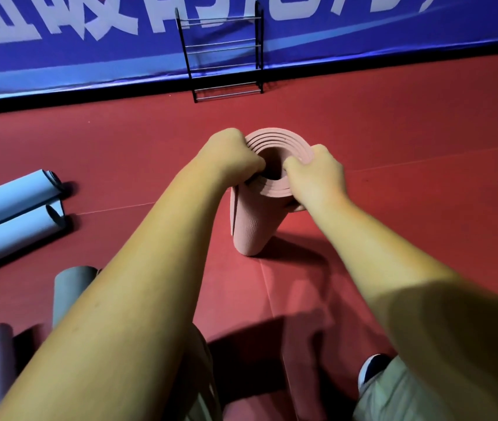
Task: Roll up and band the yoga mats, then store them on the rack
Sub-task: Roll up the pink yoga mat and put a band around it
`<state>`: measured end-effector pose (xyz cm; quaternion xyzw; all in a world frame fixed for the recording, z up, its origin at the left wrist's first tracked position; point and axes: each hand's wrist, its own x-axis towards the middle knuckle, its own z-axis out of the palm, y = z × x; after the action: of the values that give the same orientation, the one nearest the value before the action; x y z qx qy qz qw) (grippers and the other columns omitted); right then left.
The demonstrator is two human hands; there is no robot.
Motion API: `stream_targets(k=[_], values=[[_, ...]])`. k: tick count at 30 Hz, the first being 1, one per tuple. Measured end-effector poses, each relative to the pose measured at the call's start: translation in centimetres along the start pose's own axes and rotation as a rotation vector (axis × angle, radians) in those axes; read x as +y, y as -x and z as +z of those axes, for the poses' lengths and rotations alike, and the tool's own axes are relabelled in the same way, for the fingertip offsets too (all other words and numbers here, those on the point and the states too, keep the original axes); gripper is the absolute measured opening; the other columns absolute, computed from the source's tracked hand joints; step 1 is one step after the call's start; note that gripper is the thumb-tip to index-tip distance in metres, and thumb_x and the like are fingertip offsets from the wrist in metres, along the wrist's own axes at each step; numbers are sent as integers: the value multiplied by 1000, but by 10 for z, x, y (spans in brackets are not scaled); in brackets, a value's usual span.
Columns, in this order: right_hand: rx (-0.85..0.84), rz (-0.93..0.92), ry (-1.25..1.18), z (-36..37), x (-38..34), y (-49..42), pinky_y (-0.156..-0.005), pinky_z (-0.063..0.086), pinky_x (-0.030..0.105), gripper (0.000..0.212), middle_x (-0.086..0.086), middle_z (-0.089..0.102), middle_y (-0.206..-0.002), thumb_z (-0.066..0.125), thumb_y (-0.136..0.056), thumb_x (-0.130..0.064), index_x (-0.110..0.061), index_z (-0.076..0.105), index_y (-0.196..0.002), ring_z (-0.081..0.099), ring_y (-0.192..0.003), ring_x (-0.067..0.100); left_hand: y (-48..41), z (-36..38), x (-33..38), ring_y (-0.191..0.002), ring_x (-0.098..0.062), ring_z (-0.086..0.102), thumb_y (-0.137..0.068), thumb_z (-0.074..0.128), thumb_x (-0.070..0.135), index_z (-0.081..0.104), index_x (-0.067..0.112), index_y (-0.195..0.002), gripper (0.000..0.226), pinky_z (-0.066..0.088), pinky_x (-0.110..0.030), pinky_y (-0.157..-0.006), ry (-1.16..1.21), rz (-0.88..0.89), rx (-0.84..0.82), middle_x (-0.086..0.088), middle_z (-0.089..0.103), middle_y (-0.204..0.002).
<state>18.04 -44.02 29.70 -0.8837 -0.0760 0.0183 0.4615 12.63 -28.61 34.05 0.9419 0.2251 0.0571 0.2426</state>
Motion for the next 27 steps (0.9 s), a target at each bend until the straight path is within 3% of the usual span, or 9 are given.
stream_targets(k=[3, 6, 11, 14, 18, 21, 24, 27], values=[[-91, 44, 31, 2, -6, 3, -62, 65, 51, 47, 10, 67, -103, 62, -78, -44, -15, 52, -114, 74, -79, 40, 0, 3, -4, -82, -37, 63, -84, 64, 14, 64, 9, -83, 6, 42, -34, -65, -58, 59, 69, -9, 62, -77], [-154, 37, 205, 2, -9, 3, -68, 65, 52, 66, 8, 68, -101, 60, -62, -56, -17, 47, -114, 75, -77, 38, 1, -1, -9, -83, -35, 61, -82, 61, 7, 66, 9, -86, 7, 40, -33, -65, -71, 155, 61, -10, 64, -82], [-246, -39, 298, 0, -4, 3, -74, 64, 45, 57, 0, 70, -97, 63, -60, -57, -31, 57, -111, 73, -82, 32, 5, -1, -16, -87, -32, 67, -78, 61, 3, 76, 12, -98, 26, 55, -38, -72, -123, 249, -24, -10, 72, -87], [-288, -155, 323, 6, 0, 0, -73, 56, 35, 37, -7, 69, -92, 67, -68, -50, -32, 65, -100, 68, -91, 26, 11, 1, -15, -90, -23, 69, -75, 63, 3, 80, 21, -108, 41, 57, -34, -78, -103, 249, -78, -2, 76, -93], [-277, -187, 245, 10, 2, 0, -72, 63, 40, 27, -7, 72, -86, 66, -70, -41, -29, 72, -94, 71, -83, 23, 11, -1, -20, -100, -23, 68, -78, 78, 20, 76, 21, -118, 40, 57, -37, -86, -82, 213, -42, -1, 74, -105], [-235, -169, 228, 11, 4, -2, -67, 62, 40, 24, -5, 70, -82, 69, -69, -40, -24, 68, -86, 70, -77, 24, 13, -2, -31, -101, -24, 67, -79, 87, 28, 68, 17, -120, 47, 58, -41, -90, -84, 104, -142, -2, 72, -110], [-258, -193, 319, 13, 1, -3, -68, 49, 35, 33, 1, 68, -97, 74, -74, -42, -20, 61, -96, 65, -90, 30, 18, 5, -43, -97, -24, 69, -85, 80, 25, 67, 15, -110, 30, 59, -39, -86, -7, 55, -162, -4, 73, -104], [-361, -169, 321, 19, -4, 0, -67, 40, 33, 45, 4, 63, -107, 76, -81, -39, -19, 57, -116, 61, -96, 29, 23, 11, -49, -94, -27, 66, -89, 73, 23, 65, 11, -107, 23, 49, -34, -73, -32, 99, -92, -6, 71, -99]])
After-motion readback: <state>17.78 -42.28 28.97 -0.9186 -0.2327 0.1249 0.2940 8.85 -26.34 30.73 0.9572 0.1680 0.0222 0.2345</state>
